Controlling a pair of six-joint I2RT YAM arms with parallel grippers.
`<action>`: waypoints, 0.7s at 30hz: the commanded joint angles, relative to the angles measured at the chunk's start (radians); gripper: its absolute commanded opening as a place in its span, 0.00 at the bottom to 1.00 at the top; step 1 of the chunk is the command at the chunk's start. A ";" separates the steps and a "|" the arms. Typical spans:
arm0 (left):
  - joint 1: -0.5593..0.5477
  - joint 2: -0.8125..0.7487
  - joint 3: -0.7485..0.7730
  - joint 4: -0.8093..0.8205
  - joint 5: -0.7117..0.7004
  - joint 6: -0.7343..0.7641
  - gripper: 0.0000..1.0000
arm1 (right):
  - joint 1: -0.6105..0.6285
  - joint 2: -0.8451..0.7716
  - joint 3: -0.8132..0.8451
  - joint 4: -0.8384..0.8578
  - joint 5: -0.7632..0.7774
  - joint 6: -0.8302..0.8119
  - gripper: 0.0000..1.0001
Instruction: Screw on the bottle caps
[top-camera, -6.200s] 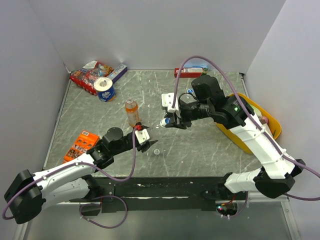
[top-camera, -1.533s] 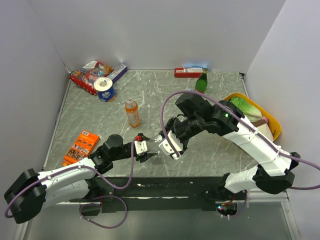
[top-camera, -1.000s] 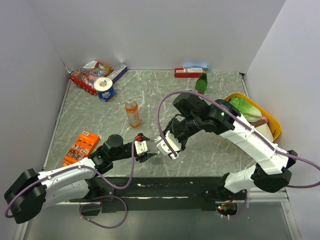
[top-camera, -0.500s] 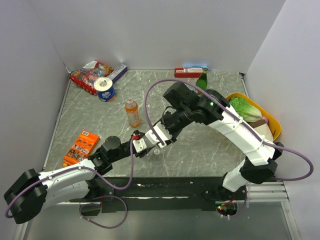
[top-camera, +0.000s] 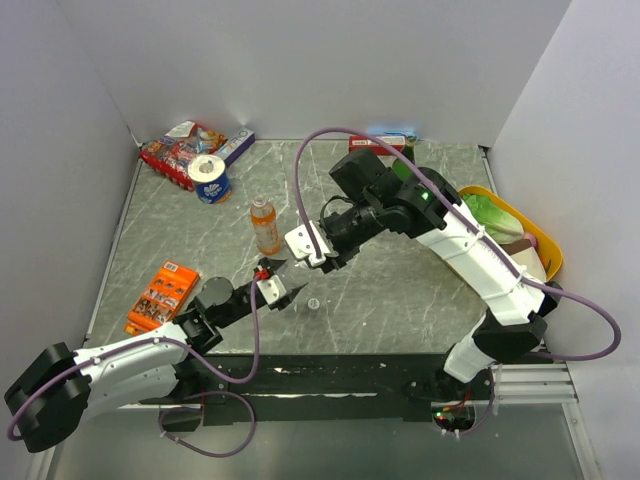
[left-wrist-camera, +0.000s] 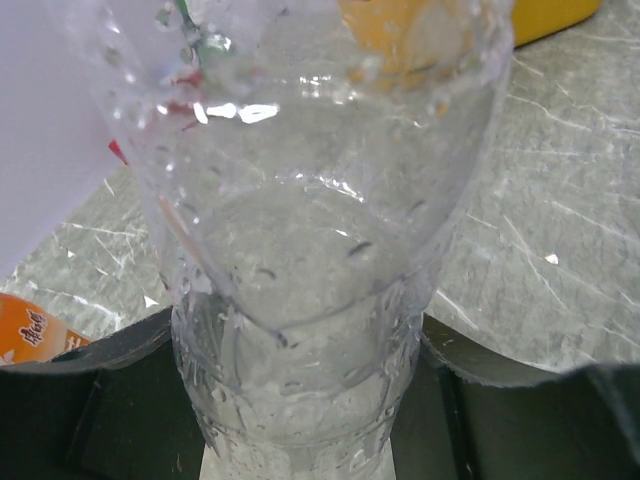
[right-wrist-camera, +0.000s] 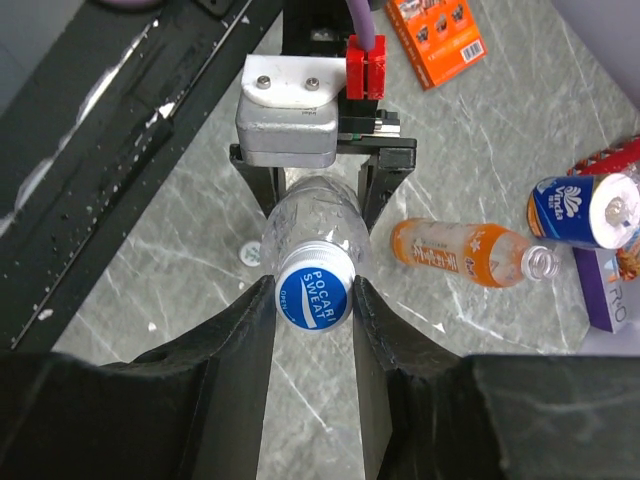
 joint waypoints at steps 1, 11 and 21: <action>-0.003 -0.001 0.004 0.116 -0.005 -0.007 0.01 | -0.012 -0.001 0.038 -0.148 -0.043 0.052 0.27; -0.003 0.030 0.023 0.151 -0.144 -0.002 0.01 | -0.015 0.027 0.038 -0.117 -0.037 0.163 0.27; -0.003 0.062 0.082 0.151 -0.282 -0.091 0.01 | -0.020 0.045 0.017 0.114 0.096 0.599 0.24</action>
